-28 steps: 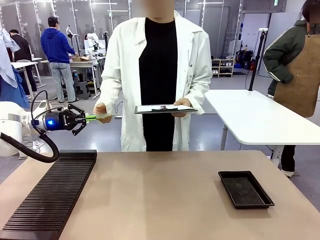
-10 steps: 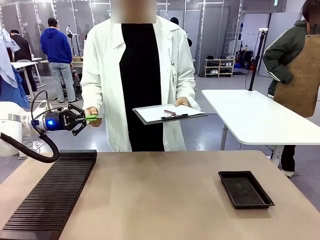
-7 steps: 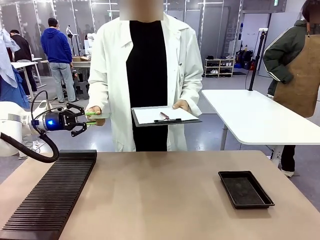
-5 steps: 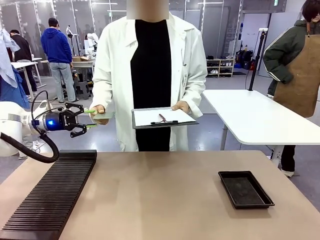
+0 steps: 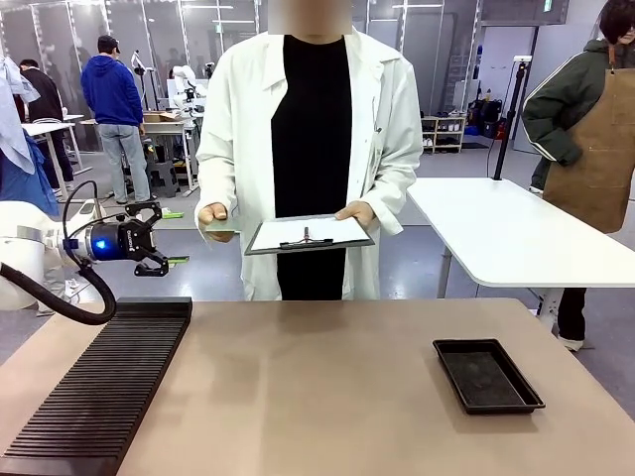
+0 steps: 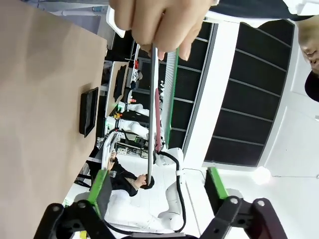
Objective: Inspect the PCB.
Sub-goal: Release the Blank PCB you were holding.
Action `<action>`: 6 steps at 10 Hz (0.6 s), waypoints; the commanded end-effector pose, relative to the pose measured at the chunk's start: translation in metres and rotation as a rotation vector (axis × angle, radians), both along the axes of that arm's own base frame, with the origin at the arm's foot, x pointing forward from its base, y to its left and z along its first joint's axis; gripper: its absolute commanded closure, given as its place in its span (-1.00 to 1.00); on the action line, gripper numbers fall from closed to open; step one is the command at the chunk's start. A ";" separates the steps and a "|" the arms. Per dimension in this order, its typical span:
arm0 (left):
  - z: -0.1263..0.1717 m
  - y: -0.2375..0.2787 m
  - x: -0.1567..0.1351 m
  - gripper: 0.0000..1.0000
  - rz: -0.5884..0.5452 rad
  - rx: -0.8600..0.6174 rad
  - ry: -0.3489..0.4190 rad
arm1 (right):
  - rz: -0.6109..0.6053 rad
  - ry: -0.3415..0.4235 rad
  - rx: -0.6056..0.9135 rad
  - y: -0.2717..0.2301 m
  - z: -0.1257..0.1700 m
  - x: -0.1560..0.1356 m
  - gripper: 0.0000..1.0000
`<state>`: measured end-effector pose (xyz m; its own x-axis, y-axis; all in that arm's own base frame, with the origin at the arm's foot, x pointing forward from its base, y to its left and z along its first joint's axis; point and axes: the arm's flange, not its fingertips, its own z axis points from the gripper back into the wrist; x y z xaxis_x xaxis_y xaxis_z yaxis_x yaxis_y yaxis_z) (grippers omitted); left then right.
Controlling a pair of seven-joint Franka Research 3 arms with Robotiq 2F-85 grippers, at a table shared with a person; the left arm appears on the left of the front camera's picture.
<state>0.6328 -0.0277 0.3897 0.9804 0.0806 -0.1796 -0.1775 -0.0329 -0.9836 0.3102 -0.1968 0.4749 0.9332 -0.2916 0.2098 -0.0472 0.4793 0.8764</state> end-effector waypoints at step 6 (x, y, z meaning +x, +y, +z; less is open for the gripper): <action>0.000 0.000 0.000 -1.00 -0.001 0.001 0.000 | 0.003 0.008 -0.007 0.000 0.002 -0.001 -1.00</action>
